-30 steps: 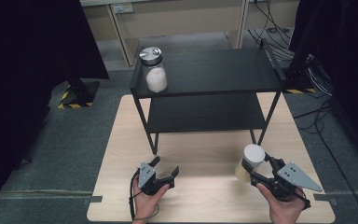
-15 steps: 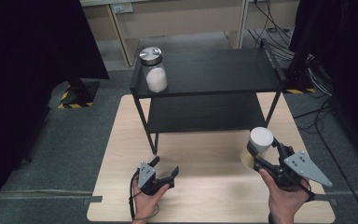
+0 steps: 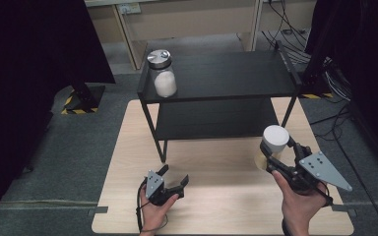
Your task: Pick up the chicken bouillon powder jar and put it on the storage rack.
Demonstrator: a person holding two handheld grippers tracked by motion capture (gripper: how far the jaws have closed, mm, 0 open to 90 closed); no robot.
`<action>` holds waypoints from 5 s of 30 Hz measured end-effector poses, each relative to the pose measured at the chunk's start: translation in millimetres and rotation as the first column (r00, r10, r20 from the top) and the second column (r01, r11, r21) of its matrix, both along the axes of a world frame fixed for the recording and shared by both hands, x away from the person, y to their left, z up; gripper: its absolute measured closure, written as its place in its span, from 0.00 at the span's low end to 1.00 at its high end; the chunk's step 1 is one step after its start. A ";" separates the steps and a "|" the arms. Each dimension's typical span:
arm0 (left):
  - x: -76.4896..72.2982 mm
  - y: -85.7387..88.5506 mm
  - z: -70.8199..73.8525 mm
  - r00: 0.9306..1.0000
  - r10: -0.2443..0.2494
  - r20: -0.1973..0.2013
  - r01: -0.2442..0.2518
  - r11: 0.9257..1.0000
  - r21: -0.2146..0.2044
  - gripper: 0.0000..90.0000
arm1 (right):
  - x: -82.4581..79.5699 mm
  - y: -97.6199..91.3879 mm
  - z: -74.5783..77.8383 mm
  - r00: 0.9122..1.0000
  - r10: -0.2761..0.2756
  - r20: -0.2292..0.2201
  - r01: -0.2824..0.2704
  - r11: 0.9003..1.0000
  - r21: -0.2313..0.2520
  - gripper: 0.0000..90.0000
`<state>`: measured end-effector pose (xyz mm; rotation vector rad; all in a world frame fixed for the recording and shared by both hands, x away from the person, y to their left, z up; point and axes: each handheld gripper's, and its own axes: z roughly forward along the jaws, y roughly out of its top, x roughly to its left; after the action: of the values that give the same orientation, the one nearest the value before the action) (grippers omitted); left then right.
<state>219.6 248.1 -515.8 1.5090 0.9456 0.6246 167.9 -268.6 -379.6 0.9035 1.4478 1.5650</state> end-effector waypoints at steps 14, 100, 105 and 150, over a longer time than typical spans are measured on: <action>-0.1 0.1 0.0 1.000 0.000 0.000 0.000 1.000 0.000 0.12 | 9.2 6.1 35.1 0.999 -0.022 0.027 0.022 1.000 -0.010 0.38; 1.2 1.6 0.0 1.000 -0.005 -0.005 0.005 1.000 -0.006 0.11 | 88.7 24.4 171.8 0.993 -0.114 0.012 0.114 0.994 -0.007 0.37; 1.2 1.7 0.0 1.000 -0.006 -0.005 0.006 1.000 -0.007 0.12 | 93.9 26.3 175.3 0.992 -0.129 0.007 0.129 0.992 -0.011 0.37; 1.4 1.1 0.6 1.000 -0.010 -0.004 0.010 1.000 0.002 0.11 | 110.8 28.9 167.3 0.990 -0.141 0.011 0.141 0.990 -0.004 0.37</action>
<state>221.0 249.2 -515.1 1.5163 0.9398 0.6157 278.7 -239.7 -212.3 0.9722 1.3493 1.4596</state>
